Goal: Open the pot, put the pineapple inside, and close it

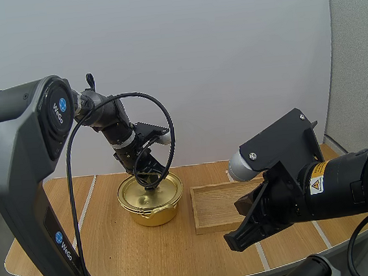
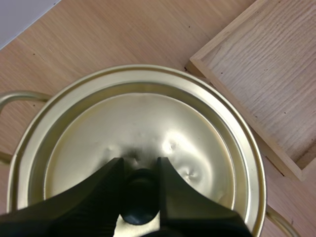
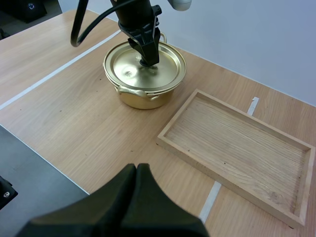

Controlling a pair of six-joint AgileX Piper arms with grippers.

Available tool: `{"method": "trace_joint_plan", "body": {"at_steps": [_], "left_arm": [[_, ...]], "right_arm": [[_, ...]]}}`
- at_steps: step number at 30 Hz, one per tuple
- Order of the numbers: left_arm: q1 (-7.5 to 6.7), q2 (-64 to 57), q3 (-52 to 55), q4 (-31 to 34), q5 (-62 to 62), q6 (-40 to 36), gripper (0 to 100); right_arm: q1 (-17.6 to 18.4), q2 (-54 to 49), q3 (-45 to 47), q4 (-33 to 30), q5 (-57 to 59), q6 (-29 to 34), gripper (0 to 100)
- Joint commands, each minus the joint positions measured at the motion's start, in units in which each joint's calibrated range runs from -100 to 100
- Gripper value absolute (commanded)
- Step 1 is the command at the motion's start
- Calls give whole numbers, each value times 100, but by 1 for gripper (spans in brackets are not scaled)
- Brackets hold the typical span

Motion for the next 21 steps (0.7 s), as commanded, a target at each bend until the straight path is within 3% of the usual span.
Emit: {"method": "trace_joint_plan", "body": {"at_steps": [1,3,4,21], "left_arm": [[-8,59,46,-50,369,25,45],[-8,59,46,-50,496,25,79],[-8,59,46,-50,539,25,100],[-8,-523,20,104,559,-8,100]], "right_arm": [[-22,-47,19,-23,-43,0,0],[-22,-47,19,-12,-43,0,0],[-22,-47,19,-12,-43,0,0],[-22,-47,19,-12,-43,0,0]]}}
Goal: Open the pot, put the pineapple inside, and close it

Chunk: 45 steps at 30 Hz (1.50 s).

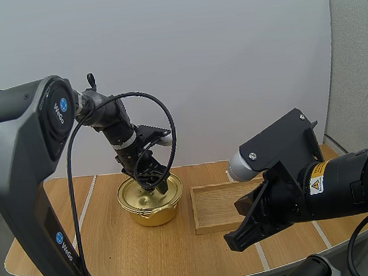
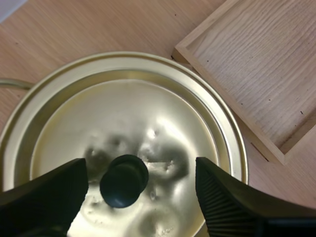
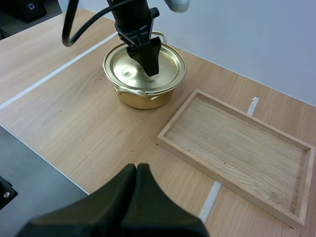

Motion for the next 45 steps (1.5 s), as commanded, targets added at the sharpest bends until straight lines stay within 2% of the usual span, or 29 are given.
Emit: {"method": "trace_joint_plan", "body": {"at_steps": [1,12,27,45], "left_arm": [[-8,-461,-39,113,173,-47,100],[-8,-2457,-234,172,1765,-186,100],[-8,-5011,-208,162,1786,-390,100],[-8,-7734,971,238,1786,-798,100]], "right_arm": [[-22,-47,19,-12,-43,0,0],[-22,-47,19,-12,-43,0,0],[-22,-47,19,-23,-27,-10,0],[-22,-47,19,-23,-27,-10,0]]}}
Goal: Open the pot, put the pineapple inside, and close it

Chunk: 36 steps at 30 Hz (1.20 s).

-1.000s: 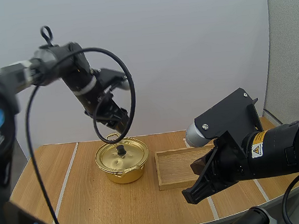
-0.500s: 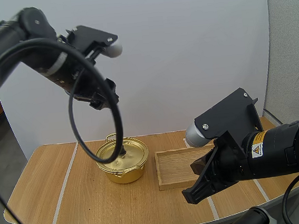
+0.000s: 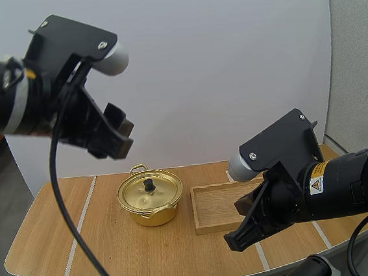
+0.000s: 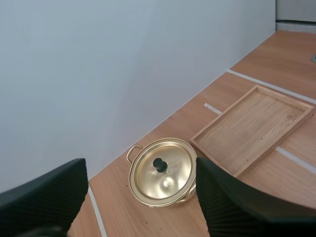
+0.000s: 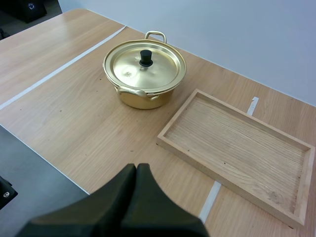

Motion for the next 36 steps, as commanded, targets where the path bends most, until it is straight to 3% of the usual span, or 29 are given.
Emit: {"method": "trace_joint_plan", "body": {"at_steps": [1,3,7,13,15,19,30,36], "left_arm": [[-8,-329,241,57,6,-126,100],[-8,-560,437,160,6,-273,100],[-8,-958,814,231,6,-307,69],[-8,-1618,1572,196,6,-307,14],[-8,-1793,1735,193,6,-307,1],[-8,-2142,2003,169,6,-316,0],[181,-2972,2737,-334,-28,-420,0],[263,-2972,2828,-584,-1880,-633,0]], "right_arm": [[-22,-47,19,-23,-27,-10,0],[-22,-47,19,-23,-27,-10,0],[-100,-47,19,3,-27,-10,0],[-248,-354,19,119,-27,-10,0],[-290,-454,19,149,-27,-10,0],[-371,-630,19,177,-27,-10,0],[-599,-952,47,380,-116,-27,0],[-636,-952,278,310,-981,-27,0]]}}
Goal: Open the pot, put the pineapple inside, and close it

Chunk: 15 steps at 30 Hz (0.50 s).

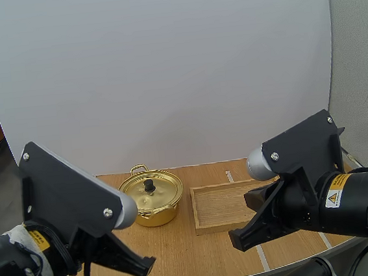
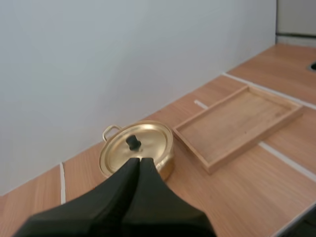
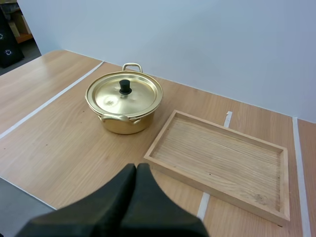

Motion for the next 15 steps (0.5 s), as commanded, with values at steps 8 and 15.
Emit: {"method": "trace_joint_plan", "body": {"at_steps": [8,15], "left_arm": [[23,-28,32,173,-4011,-568,0],[23,11,472,254,-5309,-568,0]], "right_arm": [[-24,-43,654,-329,-3157,-27,0],[-24,-43,1594,-378,-5664,-27,0]]}}
